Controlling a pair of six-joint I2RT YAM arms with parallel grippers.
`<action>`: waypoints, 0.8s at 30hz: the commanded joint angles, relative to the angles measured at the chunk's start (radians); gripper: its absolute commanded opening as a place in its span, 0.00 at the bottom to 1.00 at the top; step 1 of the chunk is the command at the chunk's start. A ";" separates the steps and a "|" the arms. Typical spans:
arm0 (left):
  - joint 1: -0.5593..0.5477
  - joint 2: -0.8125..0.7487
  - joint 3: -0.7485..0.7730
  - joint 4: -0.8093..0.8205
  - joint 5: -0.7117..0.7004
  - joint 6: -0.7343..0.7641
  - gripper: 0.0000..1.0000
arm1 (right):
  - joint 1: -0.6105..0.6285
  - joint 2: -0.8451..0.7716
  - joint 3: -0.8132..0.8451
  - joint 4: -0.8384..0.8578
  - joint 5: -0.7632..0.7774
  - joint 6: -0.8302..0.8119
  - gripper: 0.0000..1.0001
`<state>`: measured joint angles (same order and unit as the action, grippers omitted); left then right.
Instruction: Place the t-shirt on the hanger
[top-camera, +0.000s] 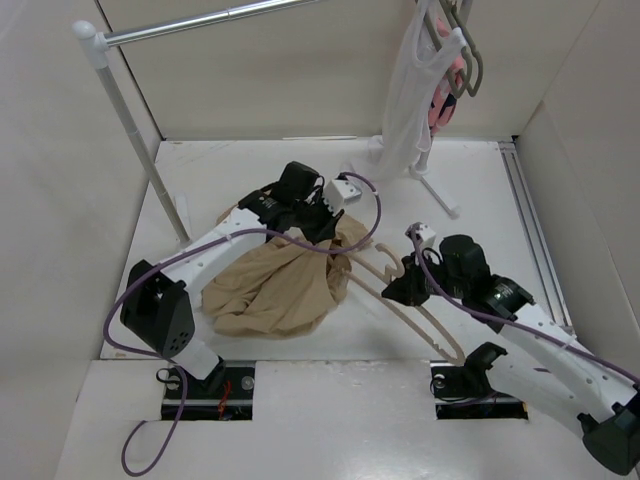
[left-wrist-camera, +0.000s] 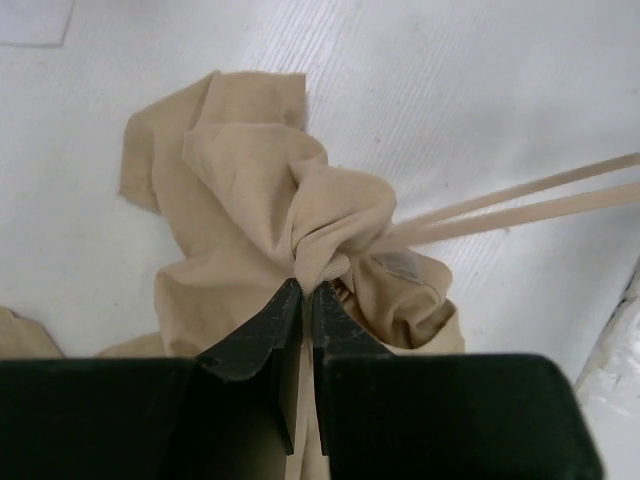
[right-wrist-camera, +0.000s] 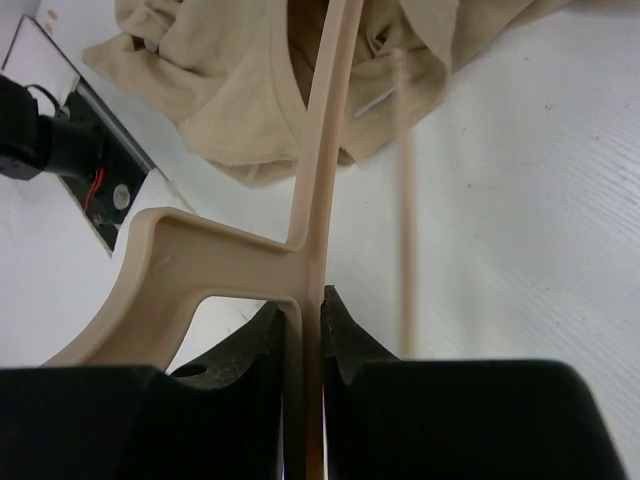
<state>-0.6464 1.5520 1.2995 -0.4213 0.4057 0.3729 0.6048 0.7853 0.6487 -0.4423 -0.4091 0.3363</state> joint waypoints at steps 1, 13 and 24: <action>-0.009 -0.038 0.096 0.009 0.093 -0.074 0.00 | 0.013 0.026 -0.004 0.190 0.033 0.085 0.00; 0.042 -0.099 0.311 0.004 0.193 -0.250 0.00 | 0.004 0.098 0.261 0.263 0.464 0.182 0.00; -0.007 -0.205 0.233 -0.077 0.441 -0.108 0.00 | 0.004 0.011 0.370 0.264 0.464 -0.043 0.00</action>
<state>-0.6052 1.3830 1.5536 -0.4355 0.6777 0.1848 0.6102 0.7750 0.9161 -0.2729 0.0608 0.4290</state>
